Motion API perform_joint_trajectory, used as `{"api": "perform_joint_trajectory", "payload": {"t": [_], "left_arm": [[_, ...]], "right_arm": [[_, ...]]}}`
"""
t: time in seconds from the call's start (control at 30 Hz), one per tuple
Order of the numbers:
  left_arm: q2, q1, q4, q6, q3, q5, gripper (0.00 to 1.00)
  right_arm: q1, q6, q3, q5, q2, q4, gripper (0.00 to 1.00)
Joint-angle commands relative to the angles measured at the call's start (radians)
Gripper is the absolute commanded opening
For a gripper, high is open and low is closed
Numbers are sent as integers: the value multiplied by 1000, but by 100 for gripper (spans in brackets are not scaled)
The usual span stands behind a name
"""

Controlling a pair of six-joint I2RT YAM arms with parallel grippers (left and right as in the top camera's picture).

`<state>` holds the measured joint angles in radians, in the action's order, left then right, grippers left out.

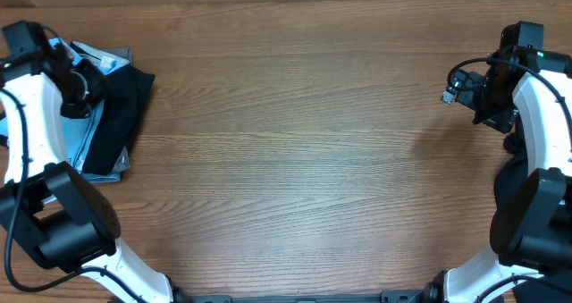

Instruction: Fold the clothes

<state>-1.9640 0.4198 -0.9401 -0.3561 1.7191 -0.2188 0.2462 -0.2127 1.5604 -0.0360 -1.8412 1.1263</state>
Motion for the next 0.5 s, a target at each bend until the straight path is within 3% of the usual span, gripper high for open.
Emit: {"api": "perform_joint_trajectory", "payload": {"t": [0.0,0.27,0.47], "left_arm": [[-19,-44,-1,35,1,-40,4],[32,-77,2,40,26,-129,4],[156,-31,54,-26,58,-6,4]], "right_arm": [[-3,-3,11,9,10,-2,100],[-3,-3,11,9,10,-3,100],[-3,-3,11,9,10,-2,100]]}}
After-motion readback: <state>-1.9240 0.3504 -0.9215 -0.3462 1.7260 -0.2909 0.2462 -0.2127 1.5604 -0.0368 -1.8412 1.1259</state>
